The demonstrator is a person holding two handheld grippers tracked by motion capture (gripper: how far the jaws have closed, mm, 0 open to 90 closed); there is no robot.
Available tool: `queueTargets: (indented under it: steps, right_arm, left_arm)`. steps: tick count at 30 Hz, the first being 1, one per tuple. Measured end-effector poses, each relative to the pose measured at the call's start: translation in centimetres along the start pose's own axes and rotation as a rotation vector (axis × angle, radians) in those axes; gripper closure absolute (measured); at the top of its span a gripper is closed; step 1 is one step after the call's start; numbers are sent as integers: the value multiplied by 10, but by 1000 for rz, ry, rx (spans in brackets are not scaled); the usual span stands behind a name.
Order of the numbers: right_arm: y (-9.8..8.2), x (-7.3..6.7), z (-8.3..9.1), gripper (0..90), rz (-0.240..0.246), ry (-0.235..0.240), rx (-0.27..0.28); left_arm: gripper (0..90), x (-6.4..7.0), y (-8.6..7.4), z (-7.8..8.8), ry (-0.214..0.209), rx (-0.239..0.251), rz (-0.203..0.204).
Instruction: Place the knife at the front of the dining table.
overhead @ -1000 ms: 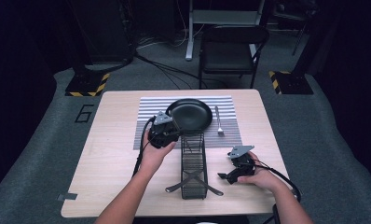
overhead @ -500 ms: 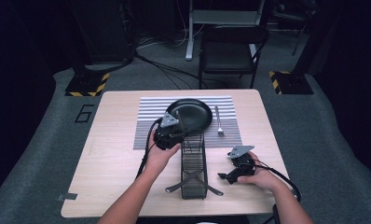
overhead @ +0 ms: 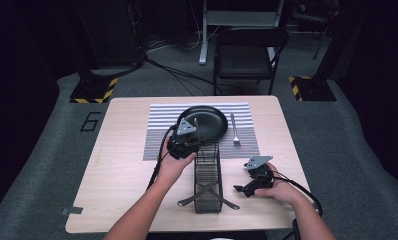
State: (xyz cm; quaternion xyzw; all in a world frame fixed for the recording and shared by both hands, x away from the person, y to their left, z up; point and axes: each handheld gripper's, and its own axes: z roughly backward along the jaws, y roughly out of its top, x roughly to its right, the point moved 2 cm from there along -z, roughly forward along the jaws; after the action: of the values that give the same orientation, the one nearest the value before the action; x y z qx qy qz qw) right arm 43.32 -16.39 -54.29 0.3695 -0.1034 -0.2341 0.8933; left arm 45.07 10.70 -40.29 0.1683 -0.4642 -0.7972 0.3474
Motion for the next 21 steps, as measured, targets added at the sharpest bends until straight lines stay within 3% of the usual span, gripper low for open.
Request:
queueTargets:
  steps: [12, 21]
  right_arm:
    - [0, 0, 0, 0, 1, 1, 0]
    - [0, 0, 0, 0, 2, 1, 0]
  left_arm:
    - [808, 1, 22, 22, -6, 3, 15]
    - [809, -2, 41, 45, 6, 35, 12]
